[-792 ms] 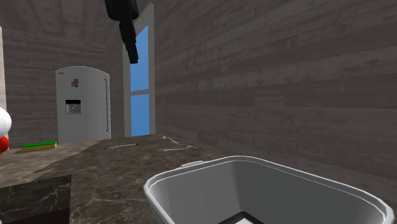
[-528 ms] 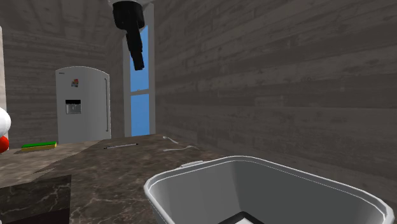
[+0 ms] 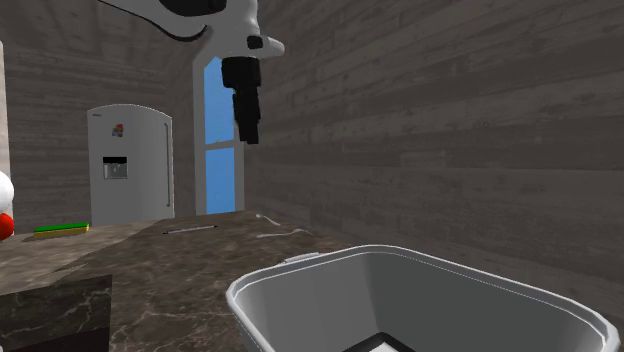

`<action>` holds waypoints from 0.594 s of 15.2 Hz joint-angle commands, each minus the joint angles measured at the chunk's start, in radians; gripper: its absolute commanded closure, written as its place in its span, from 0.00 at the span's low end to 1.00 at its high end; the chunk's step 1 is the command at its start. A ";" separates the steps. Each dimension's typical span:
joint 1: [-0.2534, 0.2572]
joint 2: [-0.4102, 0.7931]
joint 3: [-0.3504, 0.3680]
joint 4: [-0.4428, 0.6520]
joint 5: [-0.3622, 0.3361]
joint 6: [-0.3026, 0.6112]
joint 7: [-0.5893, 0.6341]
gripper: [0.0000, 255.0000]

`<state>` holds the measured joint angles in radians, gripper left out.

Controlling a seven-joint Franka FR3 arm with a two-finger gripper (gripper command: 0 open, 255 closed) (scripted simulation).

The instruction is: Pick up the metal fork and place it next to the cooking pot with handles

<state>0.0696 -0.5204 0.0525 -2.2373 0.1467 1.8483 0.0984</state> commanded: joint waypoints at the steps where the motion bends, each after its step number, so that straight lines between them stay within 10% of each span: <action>1: 0.013 0.062 0.020 0.008 0.013 0.042 0.011 0.00; 9: 0.055 0.329 0.085 0.112 0.039 0.152 0.048 0.00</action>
<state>0.1189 -0.2256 0.1288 -2.1325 0.1821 1.9808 0.1420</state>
